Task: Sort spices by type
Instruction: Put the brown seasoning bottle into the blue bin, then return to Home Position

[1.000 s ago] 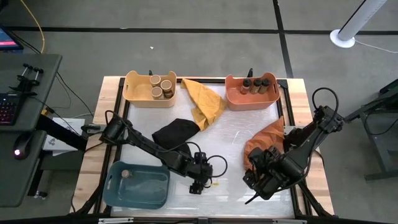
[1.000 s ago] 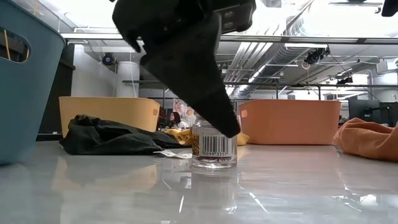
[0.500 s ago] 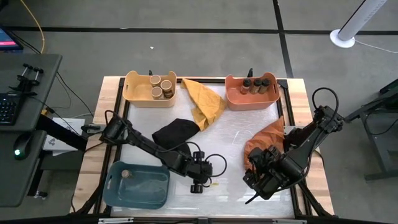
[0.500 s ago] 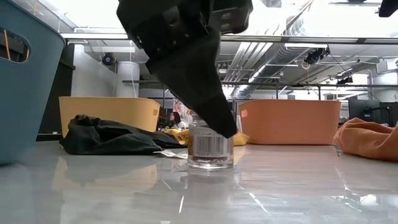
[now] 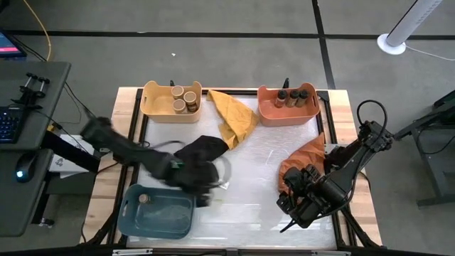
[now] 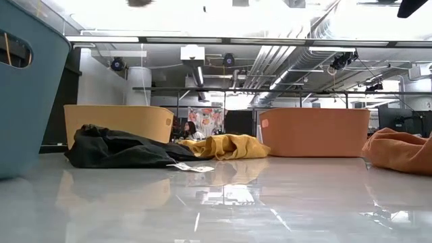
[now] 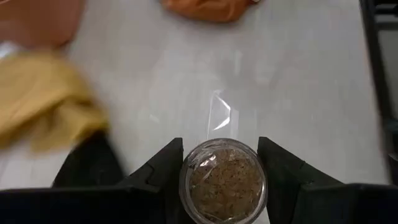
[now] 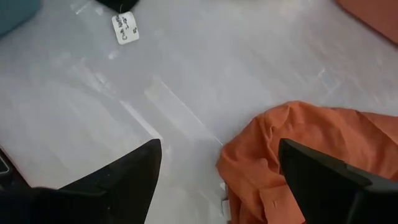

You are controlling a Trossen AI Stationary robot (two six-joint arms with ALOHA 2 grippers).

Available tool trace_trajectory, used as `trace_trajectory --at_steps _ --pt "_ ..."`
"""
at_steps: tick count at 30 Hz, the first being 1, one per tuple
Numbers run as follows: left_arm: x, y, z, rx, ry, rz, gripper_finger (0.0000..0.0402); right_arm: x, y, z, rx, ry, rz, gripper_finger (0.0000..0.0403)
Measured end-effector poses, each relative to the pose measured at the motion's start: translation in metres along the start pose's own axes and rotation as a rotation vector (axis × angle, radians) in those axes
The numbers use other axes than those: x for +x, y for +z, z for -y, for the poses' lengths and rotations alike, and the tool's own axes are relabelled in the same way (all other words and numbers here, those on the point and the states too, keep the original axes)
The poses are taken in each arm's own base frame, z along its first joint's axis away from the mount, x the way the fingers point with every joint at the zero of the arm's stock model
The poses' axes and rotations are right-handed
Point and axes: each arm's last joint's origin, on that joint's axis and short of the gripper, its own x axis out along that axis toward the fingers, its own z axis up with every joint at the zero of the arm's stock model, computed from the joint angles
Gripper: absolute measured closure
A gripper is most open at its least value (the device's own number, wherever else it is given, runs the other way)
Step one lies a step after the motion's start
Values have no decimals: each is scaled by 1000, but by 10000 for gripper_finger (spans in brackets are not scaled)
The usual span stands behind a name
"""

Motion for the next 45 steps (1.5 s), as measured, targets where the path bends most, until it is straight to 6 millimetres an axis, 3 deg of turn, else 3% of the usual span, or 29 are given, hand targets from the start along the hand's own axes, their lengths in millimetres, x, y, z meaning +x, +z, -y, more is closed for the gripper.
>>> trace_trajectory --at_steps 4,7,12,16,24,33,40,45 --pt "-73 -33 0 -153 47 13 266 0 1 0 -2 -5 28 84" --pt "-96 -76 9 -294 94 -9 266 0 1 1 -19 -8 31 84" --pt "-83 -147 38 -591 122 -122 266 2 5 1 -36 -17 34 84" --pt "-64 -179 50 -789 223 -237 266 5 11 2 -31 -29 51 84" --pt "-35 -202 61 -885 460 -367 266 12 24 4 -33 -54 59 84" --pt "-10 -214 69 -924 612 -377 261 17 34 3 -46 -46 57 84" --pt "-7 -216 71 -921 629 -397 166 17 33 3 -50 -41 38 84" --pt "-10 -214 69 -929 615 -396 141 17 33 3 -49 -40 34 84"
